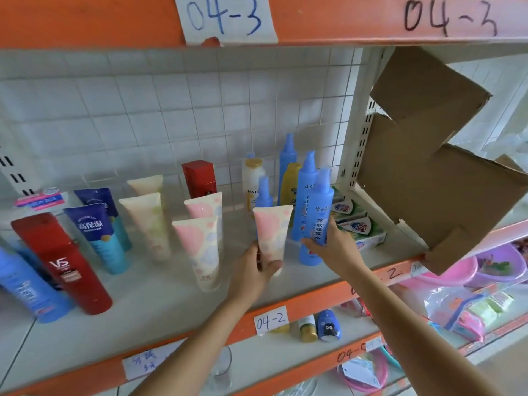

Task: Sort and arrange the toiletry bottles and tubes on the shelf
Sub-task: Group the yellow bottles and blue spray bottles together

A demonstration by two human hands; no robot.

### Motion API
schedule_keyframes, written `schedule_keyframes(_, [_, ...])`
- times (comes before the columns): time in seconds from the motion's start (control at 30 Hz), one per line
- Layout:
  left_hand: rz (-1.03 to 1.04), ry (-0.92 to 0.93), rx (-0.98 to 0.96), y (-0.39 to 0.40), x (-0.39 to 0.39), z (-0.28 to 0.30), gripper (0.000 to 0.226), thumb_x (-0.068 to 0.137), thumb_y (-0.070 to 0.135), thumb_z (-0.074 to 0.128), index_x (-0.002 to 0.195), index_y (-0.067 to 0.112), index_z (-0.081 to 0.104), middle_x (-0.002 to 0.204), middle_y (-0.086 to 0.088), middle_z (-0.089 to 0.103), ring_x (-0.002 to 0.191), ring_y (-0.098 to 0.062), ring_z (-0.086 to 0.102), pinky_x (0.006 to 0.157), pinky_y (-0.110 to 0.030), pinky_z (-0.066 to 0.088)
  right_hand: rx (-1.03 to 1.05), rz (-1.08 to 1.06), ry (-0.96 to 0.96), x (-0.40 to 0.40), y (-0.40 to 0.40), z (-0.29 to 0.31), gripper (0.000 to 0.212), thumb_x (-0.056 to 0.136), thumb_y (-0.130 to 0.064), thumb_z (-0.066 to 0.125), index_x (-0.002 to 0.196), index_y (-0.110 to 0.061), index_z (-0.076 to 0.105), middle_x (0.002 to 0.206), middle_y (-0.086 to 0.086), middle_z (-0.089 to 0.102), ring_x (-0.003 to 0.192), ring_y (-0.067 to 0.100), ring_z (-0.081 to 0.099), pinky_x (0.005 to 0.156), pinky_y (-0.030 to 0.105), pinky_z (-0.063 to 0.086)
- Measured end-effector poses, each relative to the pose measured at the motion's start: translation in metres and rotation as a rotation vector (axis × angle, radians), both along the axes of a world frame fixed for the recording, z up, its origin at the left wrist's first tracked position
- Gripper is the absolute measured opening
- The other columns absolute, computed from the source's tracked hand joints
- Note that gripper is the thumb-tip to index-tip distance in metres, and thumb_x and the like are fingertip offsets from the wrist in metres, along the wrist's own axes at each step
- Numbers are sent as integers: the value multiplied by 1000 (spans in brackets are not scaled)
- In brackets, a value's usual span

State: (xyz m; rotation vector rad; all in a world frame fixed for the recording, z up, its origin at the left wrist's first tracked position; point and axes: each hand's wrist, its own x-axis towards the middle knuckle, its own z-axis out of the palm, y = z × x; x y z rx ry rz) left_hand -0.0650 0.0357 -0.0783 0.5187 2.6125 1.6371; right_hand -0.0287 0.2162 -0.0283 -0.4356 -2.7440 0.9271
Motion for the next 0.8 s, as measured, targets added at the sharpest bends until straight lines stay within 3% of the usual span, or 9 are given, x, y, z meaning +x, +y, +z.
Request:
schedule_keyframes(0.1, [24,-11,5,2,4,2,42,76,27,74,112,21,52,97,4,66,89,-14,65,82,-35,54,-23,43,18,-2,5,-2,56,79,-43,67,118,-13,41,108,11,67,91,30,66,76,46,55])
schedule_keyframes(0.27, [71,-11,-23,6,8,7,47,77,26,74,118,19,51,101,7,64,94,-13,64,84,-30,52,-43,92,61,-3,12,-3,54,81,-37,68,119,-11,41,108,9,66,91,28,64,73,41,54])
schedule_keyframes(0.37, [98,-8,-55,7,10,9,43,78,26,73,115,18,52,99,9,63,90,-10,62,74,-15,47,-52,140,47,2,17,-11,58,80,-35,69,122,-12,37,114,8,62,97,27,62,75,39,53])
schedule_keyframes(0.43, [116,8,-100,7,13,12,41,78,28,72,114,18,53,98,11,63,87,-6,60,68,-8,43,-25,124,23,8,23,-16,53,79,-40,69,114,-13,38,110,6,59,94,23,60,73,36,50])
schedule_keyframes(0.57, [128,10,-120,6,14,11,41,77,30,73,111,16,54,97,5,66,90,-13,63,80,-26,51,76,159,139,26,22,-13,30,86,-36,61,91,-16,39,89,2,60,72,19,57,60,31,45])
schedule_keyframes(0.67, [130,-68,-71,5,16,11,36,75,25,76,102,19,54,87,5,64,87,-15,64,81,-26,51,66,341,155,29,1,-7,29,87,-35,60,105,-16,48,96,1,63,79,15,61,71,31,52])
schedule_keyframes(0.73, [105,-109,-11,2,17,10,36,72,19,77,102,15,58,89,2,68,90,-17,66,87,-34,53,-2,421,65,22,-16,-7,44,84,-40,63,118,-19,46,105,-5,58,91,8,58,79,23,49])
schedule_keyframes(0.8, [92,-49,-30,-5,24,9,32,73,18,76,101,11,61,95,1,70,91,-13,67,87,-34,54,-106,457,6,13,-31,-11,51,80,-40,68,119,-18,44,106,-9,54,97,6,54,79,16,43])
